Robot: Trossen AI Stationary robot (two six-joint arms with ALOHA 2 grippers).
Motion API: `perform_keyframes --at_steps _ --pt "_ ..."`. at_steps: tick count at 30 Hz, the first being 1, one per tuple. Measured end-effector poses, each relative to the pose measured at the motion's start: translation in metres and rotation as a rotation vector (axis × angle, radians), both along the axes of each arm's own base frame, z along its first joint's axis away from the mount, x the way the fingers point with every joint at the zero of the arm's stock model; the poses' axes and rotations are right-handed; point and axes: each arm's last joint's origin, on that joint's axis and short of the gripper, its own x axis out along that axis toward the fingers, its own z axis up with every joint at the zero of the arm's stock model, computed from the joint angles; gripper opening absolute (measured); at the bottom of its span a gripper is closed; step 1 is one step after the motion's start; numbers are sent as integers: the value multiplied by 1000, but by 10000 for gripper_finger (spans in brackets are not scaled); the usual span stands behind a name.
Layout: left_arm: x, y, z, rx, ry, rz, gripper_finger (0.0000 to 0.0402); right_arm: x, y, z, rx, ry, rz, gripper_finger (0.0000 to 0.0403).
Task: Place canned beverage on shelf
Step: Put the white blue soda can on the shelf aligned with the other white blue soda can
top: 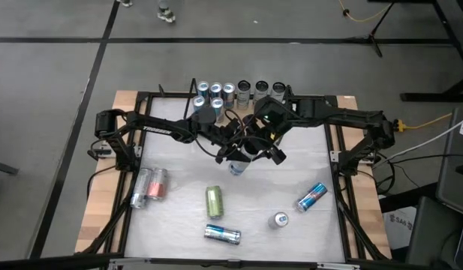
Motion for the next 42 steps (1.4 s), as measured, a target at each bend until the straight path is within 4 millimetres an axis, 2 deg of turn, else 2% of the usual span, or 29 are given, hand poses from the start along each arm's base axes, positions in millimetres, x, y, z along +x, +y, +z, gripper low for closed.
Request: perform_keyframes --at_steps 2,6,12,18,30,39,42 --pt "0 0 0 2 -1 1 252 0 0 0 0 -4 -1 236" --pt "0 1 0 0 3 18 273 0 0 0 -1 -4 3 235" --pt "1 2 0 24 -13 68 299 2 -1 -1 -12 -9 -3 254" --pt "1 2 0 36 -13 84 303 1 -1 -1 -14 -3 -6 243" --pt "1 3 -2 58 -1 109 308 0 -1 -2 -13 16 -9 247" --pt "1 6 -3 73 1 140 381 -1 -1 -2 -24 21 -18 247" --pt "-1 13 -3 64 5 73 393 -2 -1 -3 -43 41 -37 247"
